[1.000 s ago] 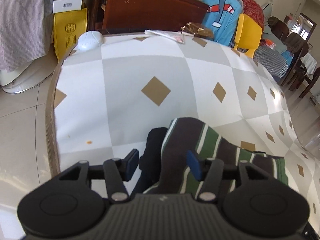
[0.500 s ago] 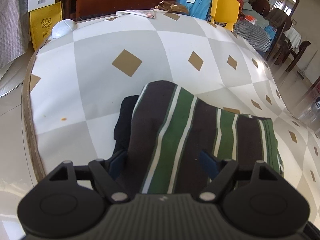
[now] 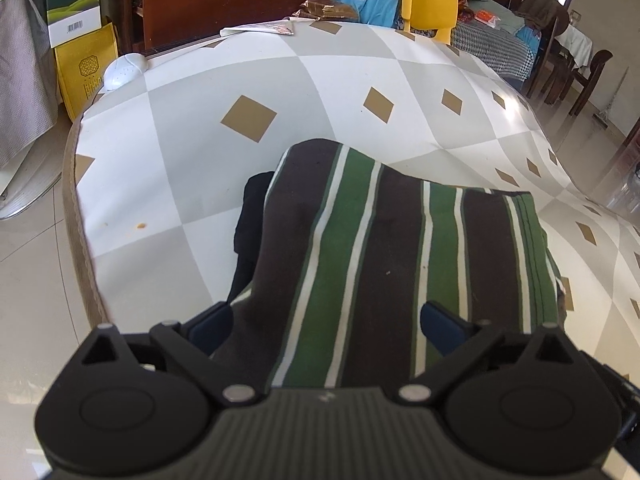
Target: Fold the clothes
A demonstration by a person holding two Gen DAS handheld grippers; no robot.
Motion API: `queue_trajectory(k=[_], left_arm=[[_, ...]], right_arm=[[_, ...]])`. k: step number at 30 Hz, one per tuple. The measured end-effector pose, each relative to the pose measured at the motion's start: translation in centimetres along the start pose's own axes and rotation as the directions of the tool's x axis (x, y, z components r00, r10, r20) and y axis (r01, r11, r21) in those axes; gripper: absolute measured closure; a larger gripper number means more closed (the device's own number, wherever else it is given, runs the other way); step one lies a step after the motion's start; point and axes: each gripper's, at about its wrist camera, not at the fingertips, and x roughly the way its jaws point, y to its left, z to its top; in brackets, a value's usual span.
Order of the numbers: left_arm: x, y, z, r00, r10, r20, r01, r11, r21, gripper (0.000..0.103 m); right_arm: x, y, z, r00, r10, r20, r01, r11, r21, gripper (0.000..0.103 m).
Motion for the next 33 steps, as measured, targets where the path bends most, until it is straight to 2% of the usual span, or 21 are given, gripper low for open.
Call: queue_trajectory(k=[10,23,33], left_arm=[[-3.8,-0.6,-3.1,1.0,0.005,0.003,-0.005,0.998,0.063,0.0],[-6.4,0.2,-6.2,0.999,0.033,-0.022,-0.032,0.998,0.054,0.0],[-7.4,0.5,-8.1,0.998,0.048,-0.05,-0.045,0.997,0.058,0.0]], right_arm=[[-3.8,-0.3,-1.4,0.998,-0.052,-0.037,0.052,0.999,-0.005,0.061],[-6.7,-0.3,-2.8,0.996,-0.079,-0.046,0.078,0.997,-0.014,0.06],[-7.4,0.4,-4.0,0.991,-0.093,-0.097,0.089,0.995,-0.051,0.06]])
